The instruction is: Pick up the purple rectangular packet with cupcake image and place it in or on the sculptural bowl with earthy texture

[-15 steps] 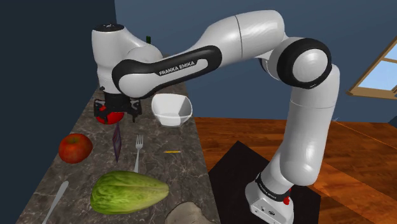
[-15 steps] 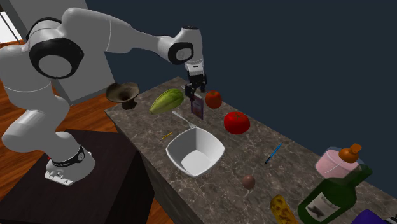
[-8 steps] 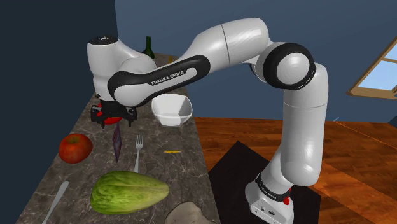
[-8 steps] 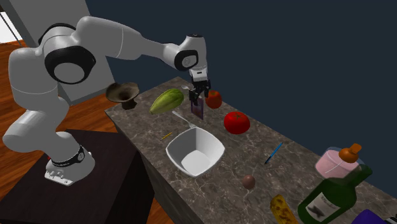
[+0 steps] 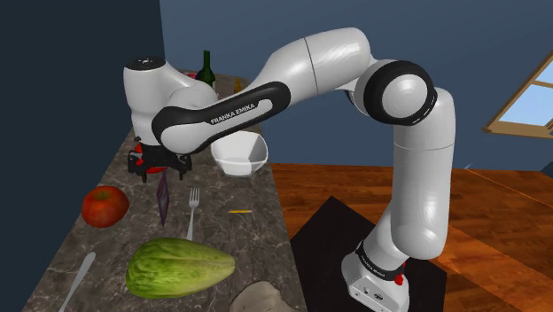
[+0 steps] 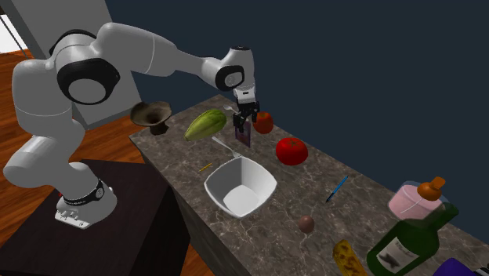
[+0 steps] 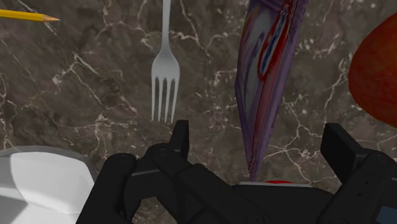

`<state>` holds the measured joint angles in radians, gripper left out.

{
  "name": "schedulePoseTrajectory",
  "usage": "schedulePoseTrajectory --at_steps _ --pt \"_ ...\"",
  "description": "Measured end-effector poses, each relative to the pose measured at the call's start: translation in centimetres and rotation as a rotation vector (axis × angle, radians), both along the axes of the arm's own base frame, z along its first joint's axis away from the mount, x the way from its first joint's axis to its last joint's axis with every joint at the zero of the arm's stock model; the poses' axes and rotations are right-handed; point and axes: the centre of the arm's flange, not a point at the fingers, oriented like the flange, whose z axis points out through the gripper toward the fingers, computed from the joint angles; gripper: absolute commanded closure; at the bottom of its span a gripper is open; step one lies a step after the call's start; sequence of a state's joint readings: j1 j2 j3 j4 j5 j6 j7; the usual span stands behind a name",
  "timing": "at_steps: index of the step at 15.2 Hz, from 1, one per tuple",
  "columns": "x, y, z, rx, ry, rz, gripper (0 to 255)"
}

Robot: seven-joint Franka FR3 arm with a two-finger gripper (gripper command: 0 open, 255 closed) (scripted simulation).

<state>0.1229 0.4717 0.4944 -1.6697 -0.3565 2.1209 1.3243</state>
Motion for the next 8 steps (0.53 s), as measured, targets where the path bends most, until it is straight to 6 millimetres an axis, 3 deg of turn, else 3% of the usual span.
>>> schedulePoseTrajectory --at_steps 1,8 --pt "0.0 0.0 0.0 0.0 0.0 0.0 255" --pt "0.0 0.0 0.0 0.0 0.0 0.0 255"
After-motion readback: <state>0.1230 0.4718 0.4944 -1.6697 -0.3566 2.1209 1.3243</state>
